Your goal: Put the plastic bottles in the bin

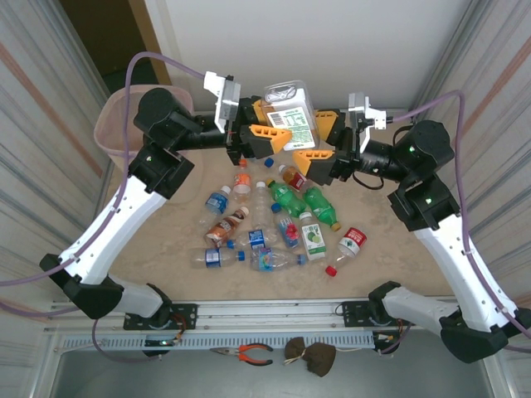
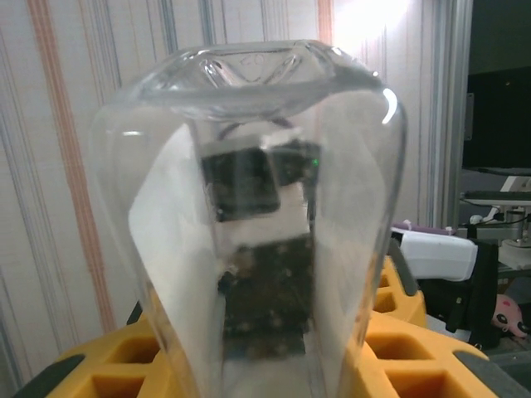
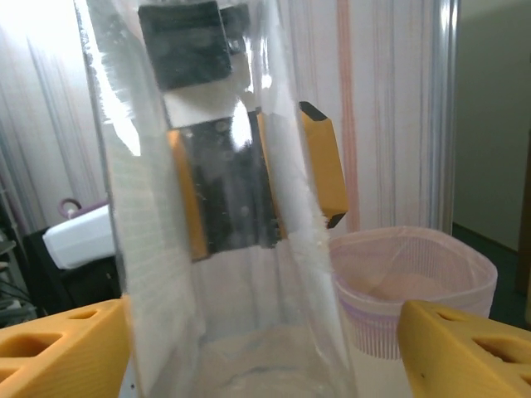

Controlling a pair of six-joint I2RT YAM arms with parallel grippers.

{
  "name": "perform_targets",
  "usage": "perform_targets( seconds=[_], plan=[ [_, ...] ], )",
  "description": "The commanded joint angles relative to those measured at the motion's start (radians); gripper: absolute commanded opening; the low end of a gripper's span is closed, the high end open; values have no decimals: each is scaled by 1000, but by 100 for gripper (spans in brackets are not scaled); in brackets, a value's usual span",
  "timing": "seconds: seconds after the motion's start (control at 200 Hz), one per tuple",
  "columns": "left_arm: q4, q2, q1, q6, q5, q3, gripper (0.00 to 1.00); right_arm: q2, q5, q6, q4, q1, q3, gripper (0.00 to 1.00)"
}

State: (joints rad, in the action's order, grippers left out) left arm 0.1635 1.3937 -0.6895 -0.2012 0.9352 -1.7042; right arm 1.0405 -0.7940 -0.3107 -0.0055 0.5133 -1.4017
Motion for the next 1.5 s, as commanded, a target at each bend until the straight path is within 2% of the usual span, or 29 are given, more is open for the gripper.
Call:
perform_targets(
  seconds=[0.0, 0.21, 0.321, 0.516, 0.686, 0.771, 1.017, 1.493],
  plan=[
    [-120, -31, 5, 96, -60, -57, 32, -45, 77, 59, -77, 6, 5, 86],
    [-257, -56, 92, 118, -202, -59, 31, -111, 181, 118, -167, 2, 19, 88],
    [-307, -73, 191, 62, -253, -52, 29, -125, 224, 132, -202, -9, 23, 89],
    [-401, -113, 403, -5, -330, -17, 28, -132, 222, 125, -212, -30, 31, 90],
    [-576, -97, 577, 24, -385, -53, 27, -119, 207, 117, -214, -41, 24, 89],
    [-686, -80, 636, 73, -458, -91, 27, -119, 207, 116, -214, -42, 24, 89],
    [-934, 7, 713, 217, -625, -194, 26, -117, 213, 111, -212, -43, 31, 89],
    [-1034, 203, 766, 289, -639, -199, 28, -127, 235, 127, -241, -45, 49, 89]
  ],
)
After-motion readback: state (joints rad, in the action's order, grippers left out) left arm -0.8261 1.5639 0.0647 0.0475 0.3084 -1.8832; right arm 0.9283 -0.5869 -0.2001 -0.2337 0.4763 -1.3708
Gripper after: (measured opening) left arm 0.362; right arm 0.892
